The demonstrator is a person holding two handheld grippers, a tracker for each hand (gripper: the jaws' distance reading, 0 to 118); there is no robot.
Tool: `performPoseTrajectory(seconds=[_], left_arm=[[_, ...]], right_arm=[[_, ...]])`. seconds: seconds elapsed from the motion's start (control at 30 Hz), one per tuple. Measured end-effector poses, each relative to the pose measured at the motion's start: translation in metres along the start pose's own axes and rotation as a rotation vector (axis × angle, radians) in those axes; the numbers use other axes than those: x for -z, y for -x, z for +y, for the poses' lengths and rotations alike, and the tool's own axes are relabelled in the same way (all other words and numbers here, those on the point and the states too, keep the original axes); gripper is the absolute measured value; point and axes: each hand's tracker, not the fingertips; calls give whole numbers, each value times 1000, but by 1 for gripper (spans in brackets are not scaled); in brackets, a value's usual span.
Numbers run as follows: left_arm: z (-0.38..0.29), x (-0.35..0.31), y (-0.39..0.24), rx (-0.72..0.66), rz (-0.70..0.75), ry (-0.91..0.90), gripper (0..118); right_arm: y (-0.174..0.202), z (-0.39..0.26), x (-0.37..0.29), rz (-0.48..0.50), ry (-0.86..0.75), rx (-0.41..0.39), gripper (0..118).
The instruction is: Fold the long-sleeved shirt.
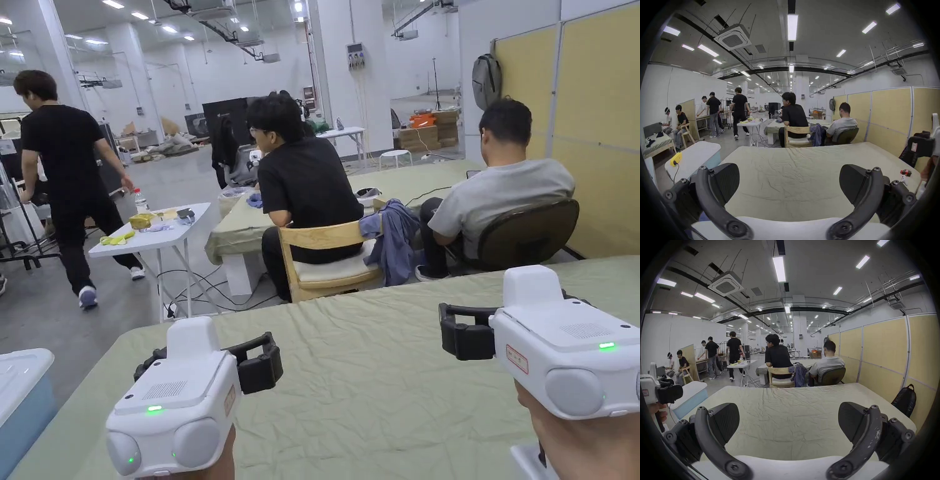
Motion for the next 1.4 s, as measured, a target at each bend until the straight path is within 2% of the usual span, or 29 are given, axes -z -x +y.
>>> performPoseTrajectory(seconds=[0.77, 1.4], left_arm=[[2, 0, 1, -4, -14, 18, 118], [3, 2, -1, 0, -14, 29, 118]], right_arm=[[8, 4, -6, -8, -2, -32, 118], [5, 3, -5, -15, -2, -18, 118]])
